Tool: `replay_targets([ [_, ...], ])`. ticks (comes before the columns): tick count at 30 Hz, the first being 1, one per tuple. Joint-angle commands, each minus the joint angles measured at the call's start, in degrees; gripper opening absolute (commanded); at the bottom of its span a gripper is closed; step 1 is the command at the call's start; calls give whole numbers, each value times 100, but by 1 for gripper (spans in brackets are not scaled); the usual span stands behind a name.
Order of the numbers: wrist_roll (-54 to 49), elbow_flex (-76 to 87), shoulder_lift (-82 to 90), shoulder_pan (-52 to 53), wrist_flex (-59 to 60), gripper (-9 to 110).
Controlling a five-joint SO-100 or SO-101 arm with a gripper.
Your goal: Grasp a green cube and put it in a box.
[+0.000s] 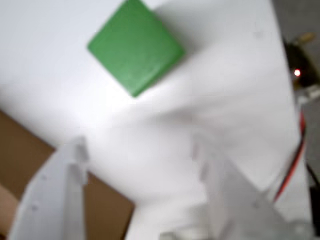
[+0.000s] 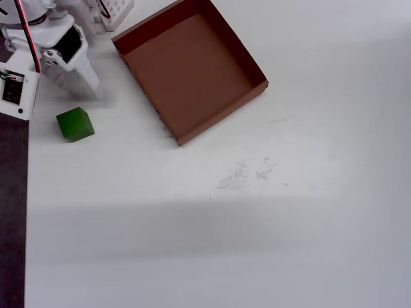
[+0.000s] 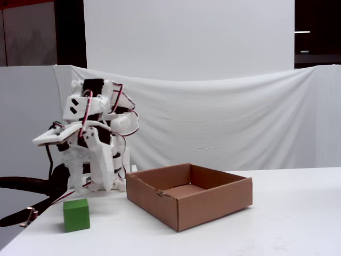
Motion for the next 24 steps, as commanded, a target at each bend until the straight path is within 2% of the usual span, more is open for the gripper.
replay_targets([
  [1,-396,-466,-97,18,176,29],
  [13,-2320,-1661,-1714,255,-62,31],
  [24,-2953,-1793,-2962,483,-1204,31],
])
